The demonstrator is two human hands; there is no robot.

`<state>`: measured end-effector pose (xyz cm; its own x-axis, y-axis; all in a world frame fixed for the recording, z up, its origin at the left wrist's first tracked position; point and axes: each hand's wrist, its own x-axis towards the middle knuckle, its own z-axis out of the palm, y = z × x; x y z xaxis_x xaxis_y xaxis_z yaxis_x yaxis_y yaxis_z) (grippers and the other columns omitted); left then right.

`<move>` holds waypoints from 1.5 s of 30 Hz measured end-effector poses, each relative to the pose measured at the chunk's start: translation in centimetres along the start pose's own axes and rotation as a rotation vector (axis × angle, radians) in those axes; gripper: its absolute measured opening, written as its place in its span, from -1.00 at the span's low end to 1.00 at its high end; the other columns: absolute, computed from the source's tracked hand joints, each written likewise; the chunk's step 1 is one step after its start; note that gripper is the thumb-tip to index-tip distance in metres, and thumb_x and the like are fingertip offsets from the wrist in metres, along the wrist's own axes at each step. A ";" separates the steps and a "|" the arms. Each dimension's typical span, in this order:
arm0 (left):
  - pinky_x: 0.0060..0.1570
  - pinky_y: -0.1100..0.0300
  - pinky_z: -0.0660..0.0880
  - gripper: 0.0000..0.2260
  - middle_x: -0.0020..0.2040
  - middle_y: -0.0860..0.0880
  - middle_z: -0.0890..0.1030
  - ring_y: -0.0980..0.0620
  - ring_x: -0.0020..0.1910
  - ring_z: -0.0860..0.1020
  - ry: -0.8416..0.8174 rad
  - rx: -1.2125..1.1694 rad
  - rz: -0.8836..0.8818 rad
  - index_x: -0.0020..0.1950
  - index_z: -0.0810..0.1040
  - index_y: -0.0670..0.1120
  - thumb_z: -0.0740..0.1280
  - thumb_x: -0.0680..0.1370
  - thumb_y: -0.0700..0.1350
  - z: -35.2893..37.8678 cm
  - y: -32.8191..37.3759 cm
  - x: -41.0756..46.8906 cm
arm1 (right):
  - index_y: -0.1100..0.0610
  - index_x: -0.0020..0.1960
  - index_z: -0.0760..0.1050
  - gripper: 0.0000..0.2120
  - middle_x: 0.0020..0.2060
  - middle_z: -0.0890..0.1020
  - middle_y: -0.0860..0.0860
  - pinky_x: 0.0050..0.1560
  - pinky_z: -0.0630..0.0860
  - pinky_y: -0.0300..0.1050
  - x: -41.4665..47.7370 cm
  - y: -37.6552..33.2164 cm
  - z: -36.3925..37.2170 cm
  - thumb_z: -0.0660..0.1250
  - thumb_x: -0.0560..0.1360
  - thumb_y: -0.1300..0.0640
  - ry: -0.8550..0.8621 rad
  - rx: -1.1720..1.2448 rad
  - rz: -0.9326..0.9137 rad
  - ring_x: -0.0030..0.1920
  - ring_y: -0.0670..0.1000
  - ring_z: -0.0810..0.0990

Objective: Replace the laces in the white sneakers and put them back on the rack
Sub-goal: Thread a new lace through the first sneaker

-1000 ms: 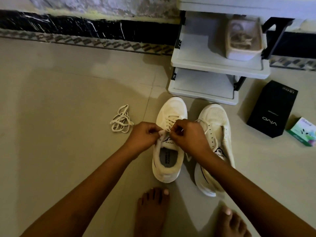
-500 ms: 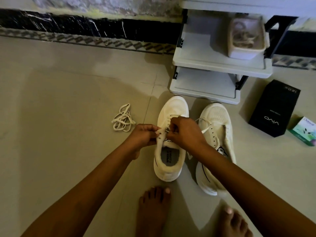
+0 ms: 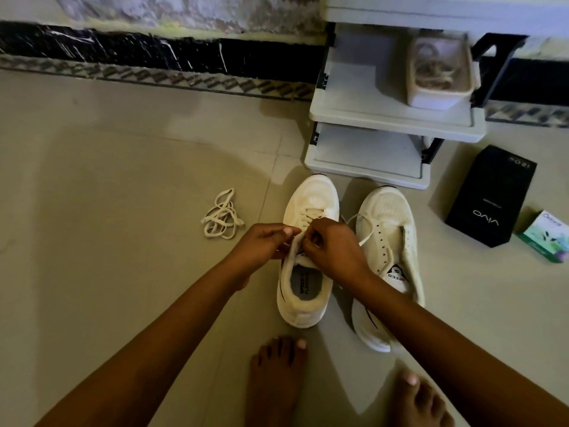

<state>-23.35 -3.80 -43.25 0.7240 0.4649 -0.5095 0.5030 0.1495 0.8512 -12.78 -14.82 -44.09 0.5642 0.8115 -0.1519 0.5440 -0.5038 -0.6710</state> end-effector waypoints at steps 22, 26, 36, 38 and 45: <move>-0.27 0.26 0.37 -0.86 -0.22 0.06 0.49 0.14 -0.26 0.45 0.204 0.540 0.260 0.07 0.47 -0.09 0.21 0.60 -0.06 0.5 1.4 0.8 | 0.05 0.51 0.13 -0.19 0.51 0.15 -0.01 0.49 0.08 -0.05 -0.1 2.6 -1.2 0.01 0.42 -0.41 -0.229 -0.178 -0.065 0.50 0.03 0.12; -0.30 0.14 0.32 -0.83 -0.34 0.00 0.48 -0.05 -0.29 0.51 0.175 0.707 0.257 0.03 0.48 -0.17 0.22 0.60 -0.08 1.0 -0.2 0.7 | 0.05 0.52 0.11 -0.32 0.52 0.14 -0.01 0.48 0.07 -0.06 -0.1 2.9 -0.9 0.15 0.52 -0.26 -0.212 -0.185 -0.077 0.51 0.03 0.10; -0.29 0.27 0.51 -0.82 -0.39 0.02 0.43 0.14 -0.39 0.42 0.090 -0.390 0.145 -0.13 0.50 -0.11 0.15 0.61 -0.16 -1.9 5.7 -1.1 | -0.01 0.52 0.11 -0.35 0.52 0.13 -0.07 0.45 0.09 -0.07 -0.3 3.1 -1.0 0.17 0.52 -0.23 -0.204 -0.133 -0.062 0.50 0.02 0.09; -0.32 0.32 0.48 -0.82 -0.35 0.00 0.38 0.12 -0.36 0.39 0.132 -0.159 0.189 -0.15 0.48 -0.07 0.16 0.62 -0.13 -2.1 5.7 -0.8 | -0.01 0.52 0.10 -0.35 0.52 0.12 -0.07 0.45 0.10 -0.07 -0.3 3.1 -0.9 0.16 0.52 -0.23 -0.209 -0.134 -0.058 0.50 0.01 0.09; -0.17 0.13 0.49 -0.80 -0.24 0.03 0.55 0.03 -0.23 0.53 0.062 0.669 0.259 0.15 0.46 0.08 0.24 0.55 0.08 0.3 1.0 0.8 | 0.00 0.52 0.10 -0.27 0.52 0.13 -0.05 0.45 0.06 -0.10 -0.2 3.2 -0.8 0.09 0.46 -0.33 -0.218 -0.129 -0.064 0.50 0.02 0.10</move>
<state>-22.11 -3.52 -42.89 0.8413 0.4645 -0.2765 0.5143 -0.5302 0.6741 -10.70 -16.84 -45.63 0.3867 0.8804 -0.2744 0.6564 -0.4718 -0.5886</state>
